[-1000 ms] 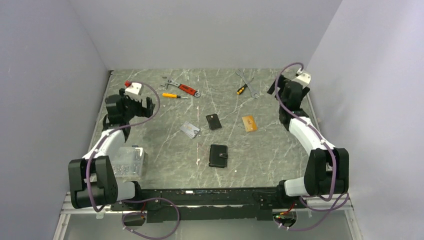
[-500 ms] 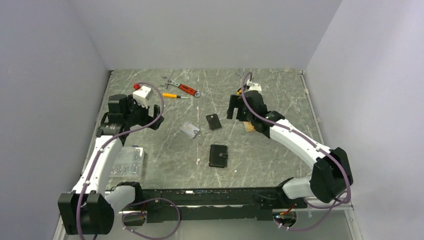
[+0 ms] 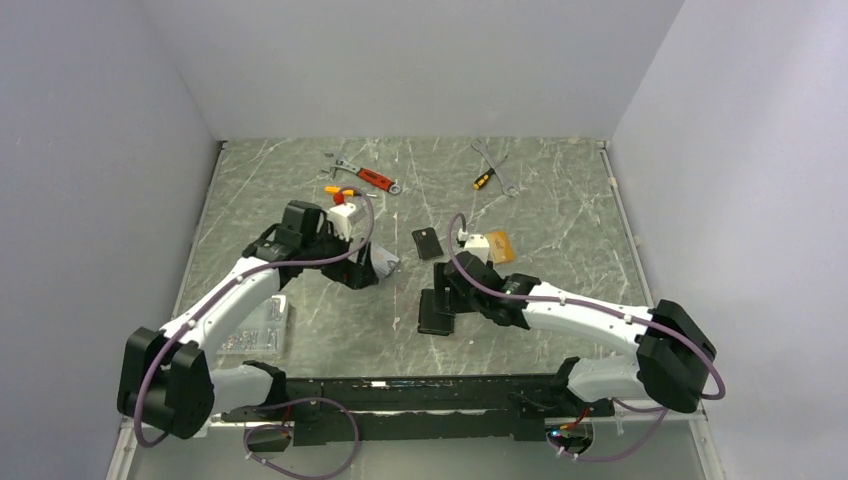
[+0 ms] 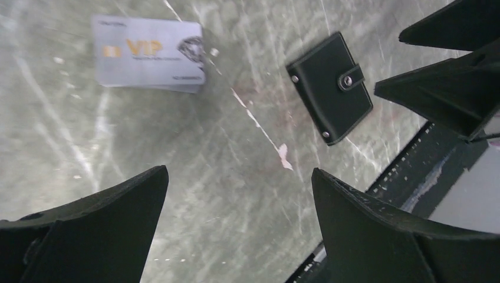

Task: Put the credit cards into the card holder
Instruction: Pick up the card holder from the center of the board.

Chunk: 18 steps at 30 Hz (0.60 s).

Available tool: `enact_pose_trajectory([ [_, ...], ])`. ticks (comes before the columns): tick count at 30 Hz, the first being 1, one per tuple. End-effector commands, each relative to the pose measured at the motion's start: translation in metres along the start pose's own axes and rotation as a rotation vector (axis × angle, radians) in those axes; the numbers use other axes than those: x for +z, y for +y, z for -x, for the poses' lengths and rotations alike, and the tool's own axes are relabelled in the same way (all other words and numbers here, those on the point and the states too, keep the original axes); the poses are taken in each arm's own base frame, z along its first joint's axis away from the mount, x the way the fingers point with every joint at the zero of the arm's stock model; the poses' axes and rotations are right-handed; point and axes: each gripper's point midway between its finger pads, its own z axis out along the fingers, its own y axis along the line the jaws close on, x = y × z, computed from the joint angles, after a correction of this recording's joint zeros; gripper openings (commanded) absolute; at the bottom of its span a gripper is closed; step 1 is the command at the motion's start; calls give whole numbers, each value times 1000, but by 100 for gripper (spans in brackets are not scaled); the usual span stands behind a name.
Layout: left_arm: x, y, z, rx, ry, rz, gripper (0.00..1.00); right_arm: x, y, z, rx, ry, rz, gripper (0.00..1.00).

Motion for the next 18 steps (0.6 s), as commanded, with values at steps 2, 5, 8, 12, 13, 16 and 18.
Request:
enact_pose_trajectory([
  [2, 19, -37, -10, -49, 66, -100, 99, 6, 6, -14, 91, 7, -3, 78],
  [5, 33, -49, -20, -70, 121, -130, 99, 8, 11, -20, 120, 6, 50, 77],
  [8, 45, -59, -29, -75, 170, -164, 99, 11, 18, -25, 142, 15, 98, 75],
  [12, 61, -68, -36, -94, 187, -227, 99, 20, 17, -31, 146, 30, 94, 68],
  [13, 66, -69, -37, -102, 188, -242, 99, 21, 17, -32, 152, 29, 95, 66],
  [16, 81, -74, -43, -116, 216, -269, 99, 24, 14, -37, 188, 37, 107, 59],
  [18, 88, -77, -46, -110, 236, -274, 99, 26, 9, -40, 213, 44, 105, 56],
])
